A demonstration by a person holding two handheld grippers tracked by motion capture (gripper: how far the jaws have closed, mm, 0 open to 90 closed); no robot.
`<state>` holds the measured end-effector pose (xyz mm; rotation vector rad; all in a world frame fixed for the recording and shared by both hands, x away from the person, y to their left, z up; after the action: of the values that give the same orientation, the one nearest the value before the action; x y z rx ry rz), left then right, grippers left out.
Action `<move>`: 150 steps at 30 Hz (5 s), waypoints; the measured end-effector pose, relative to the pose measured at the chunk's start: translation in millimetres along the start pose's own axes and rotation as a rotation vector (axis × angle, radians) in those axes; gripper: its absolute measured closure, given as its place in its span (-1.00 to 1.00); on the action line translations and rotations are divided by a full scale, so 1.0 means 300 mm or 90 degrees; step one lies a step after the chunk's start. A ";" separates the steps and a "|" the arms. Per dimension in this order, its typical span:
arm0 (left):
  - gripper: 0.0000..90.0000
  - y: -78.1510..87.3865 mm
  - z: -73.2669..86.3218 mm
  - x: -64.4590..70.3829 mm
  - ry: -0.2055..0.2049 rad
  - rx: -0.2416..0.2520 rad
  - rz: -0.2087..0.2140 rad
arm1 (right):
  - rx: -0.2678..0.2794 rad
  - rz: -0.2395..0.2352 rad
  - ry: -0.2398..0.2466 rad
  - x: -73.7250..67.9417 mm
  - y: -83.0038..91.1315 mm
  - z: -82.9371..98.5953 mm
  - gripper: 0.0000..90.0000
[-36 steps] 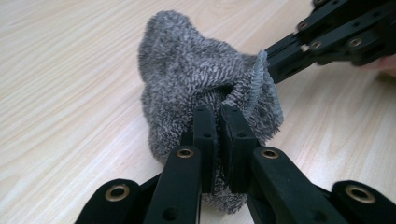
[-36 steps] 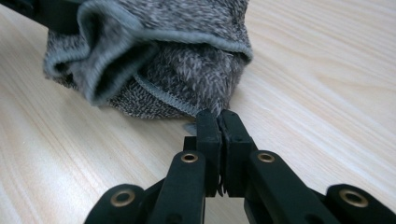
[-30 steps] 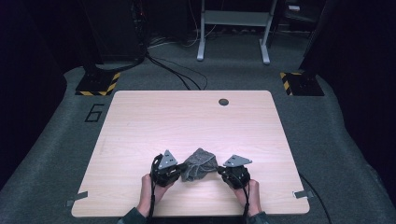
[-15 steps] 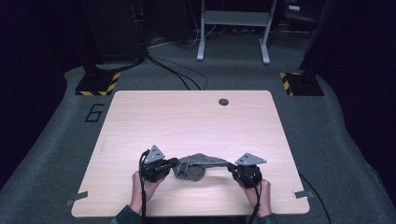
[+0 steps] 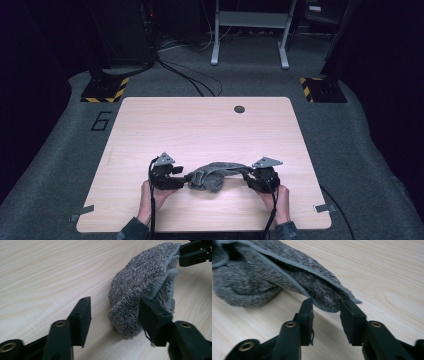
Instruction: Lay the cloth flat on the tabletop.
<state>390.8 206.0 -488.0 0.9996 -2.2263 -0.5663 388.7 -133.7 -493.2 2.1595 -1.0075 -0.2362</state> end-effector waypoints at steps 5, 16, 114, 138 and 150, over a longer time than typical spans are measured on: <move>-0.29 0.039 -0.007 0.018 -0.014 0.010 0.010 | 0.044 -0.007 0.027 -0.047 0.053 -0.036 0.16; -0.41 -0.020 -0.036 0.074 -0.061 -0.008 0.032 | 0.058 -0.057 0.131 -0.186 -0.010 -0.161 0.21; -0.36 -0.166 0.027 -0.017 -0.061 -0.070 -0.072 | -0.070 -0.038 0.071 -0.128 -0.153 -0.065 0.89; -0.57 -0.054 -0.023 -0.077 -0.026 -0.010 -0.046 | 0.008 -0.051 0.002 0.027 0.075 0.012 -0.18; -0.56 -0.139 -0.105 -0.134 -0.037 -0.050 -0.136 | -0.052 -0.037 0.011 0.152 -0.147 -0.127 -0.44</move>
<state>454.4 207.3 -505.3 1.2019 -2.1423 -0.7806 462.4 -127.5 -490.2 2.1154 -0.9115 -0.2806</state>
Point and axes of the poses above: each handheld gripper's, and its own axes: y roughly backward along the jaws, z roughly out of its underside, x roughly to its right, the point moved 1 cm from there along -y, roughly forward along the jaws, and after that the axes turned 12 degrees about y, right-handed, at the moved point
